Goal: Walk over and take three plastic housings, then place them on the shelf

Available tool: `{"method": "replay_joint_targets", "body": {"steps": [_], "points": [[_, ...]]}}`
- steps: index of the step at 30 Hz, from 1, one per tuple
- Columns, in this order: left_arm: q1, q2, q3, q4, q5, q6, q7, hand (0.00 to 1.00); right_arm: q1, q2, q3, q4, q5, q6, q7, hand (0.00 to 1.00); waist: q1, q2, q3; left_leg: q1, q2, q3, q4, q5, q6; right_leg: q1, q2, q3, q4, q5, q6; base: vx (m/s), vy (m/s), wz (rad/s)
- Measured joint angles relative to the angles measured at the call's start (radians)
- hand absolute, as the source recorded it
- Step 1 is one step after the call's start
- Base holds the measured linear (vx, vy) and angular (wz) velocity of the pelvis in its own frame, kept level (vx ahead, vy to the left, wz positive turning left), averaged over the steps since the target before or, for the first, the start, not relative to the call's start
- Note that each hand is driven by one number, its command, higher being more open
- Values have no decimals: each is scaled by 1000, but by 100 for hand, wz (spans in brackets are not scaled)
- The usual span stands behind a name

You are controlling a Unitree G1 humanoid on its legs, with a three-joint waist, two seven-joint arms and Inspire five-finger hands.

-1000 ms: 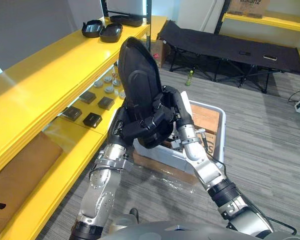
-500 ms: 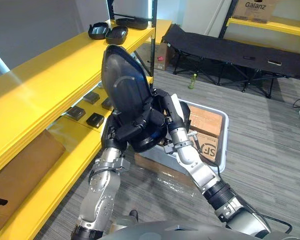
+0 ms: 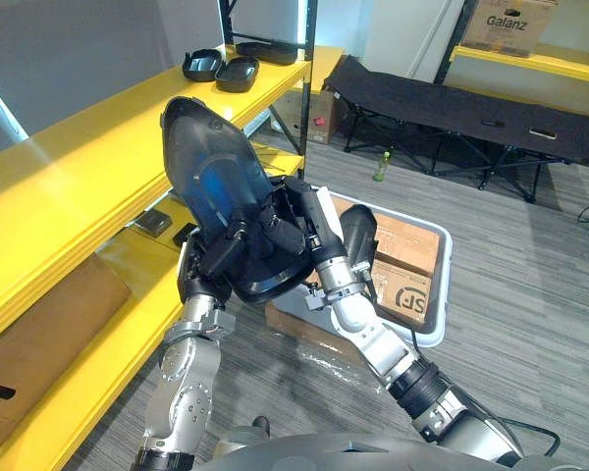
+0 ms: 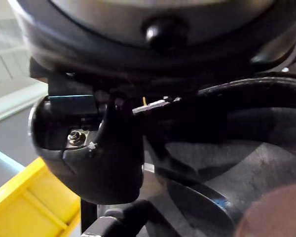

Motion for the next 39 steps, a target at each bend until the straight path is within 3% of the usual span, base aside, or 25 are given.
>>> {"method": "replay_joint_targets", "body": {"steps": [3, 4, 9, 12, 14, 18, 21, 27, 31, 36, 39], "points": [[23, -1, 13, -8, -2, -27, -6, 0, 0, 4, 11, -8, 0, 0, 8, 0, -2, 0, 0, 0, 1, 0, 0, 0, 0, 0, 1, -1, 0, -3, -4, 0, 0, 0], [27, -1, 19, -10, -2, -28, -13, 0, 3, 9, 12, -8, 0, 0, 9, 100, -2, 0, 0, 0, 2, 0, 1, 0, 0, 0, 2, -1, 0, -3, -4, 0, 0, 0], [33, -2, 37, -19, 5, -30, -23, 0, 41, 21, 19, -29, 4, -19, 14, 100, 1, -2, -1, 0, 2, -1, 1, 0, 1, 0, 2, -3, -1, -2, -3, 0, 0, 0], [36, -28, 49, -52, -8, -41, -9, 0, 89, 22, 20, -53, 14, -68, 9, 100, -2, -4, -2, 0, 2, 1, 4, -1, 1, 1, 2, -3, -1, -2, -3, 7, 4, -1], [34, -54, 57, -80, 18, -63, 26, 0, 108, 22, 27, -55, 16, -73, 17, 100, -4, -5, -2, 0, 3, 5, 10, -6, -1, 1, 2, 1, -1, -3, -4, 12, 7, -7], [33, -74, 69, -113, 240, -115, 158, 0, 144, 26, 22, -57, 63, -43, 31, 100, -6, -5, -2, 1, 6, 10, 20, -14, -2, 4, 3, 6, -1, -5, -6, 0, 0, -3], [36, -86, 99, -115, 376, -116, 248, 0, 191, 27, -10, -57, 134, -17, 39, 100, -2, -5, -2, 1, 5, 12, 19, -15, -2, 3, 3, 8, -1, -4, -6, 0, 0, -1], [88, -104, 179, -116, 605, -114, 407, 0, 279, 28, -176, -72, 251, -2, 60, 100, -4, -8, -1, 1, 7, 35, 20, -24, -1, -9, 2, 32, 0, -3, -4, 8, 13, -11], [116, -110, 244, -116, 711, -110, 476, 0, 322, 28, -315, -98, 429, -2, 108, 100, -16, -12, 0, 1, 7, 43, 34, -36, 0, -9, 1, 40, 0, -3, -3, 24, 16, -6], [136, -132, 304, -124, 824, -110, 508, 0, 367, 31, -415, -138, 638, -25, 247, 100, -32, -14, 1, 4, 9, 56, 36, -43, -1, -10, 1, 54, -1, -3, -3, 25, 13, -7], [148, -133, 310, -128, 829, -112, 491, 0, 400, 55, -481, -162, 652, -46, 269, 100, -36, -16, 3, 8, 10, 65, 36, -49, -1, -11, 1, 64, -2, -3, -3, 26, 16, -9]]}}
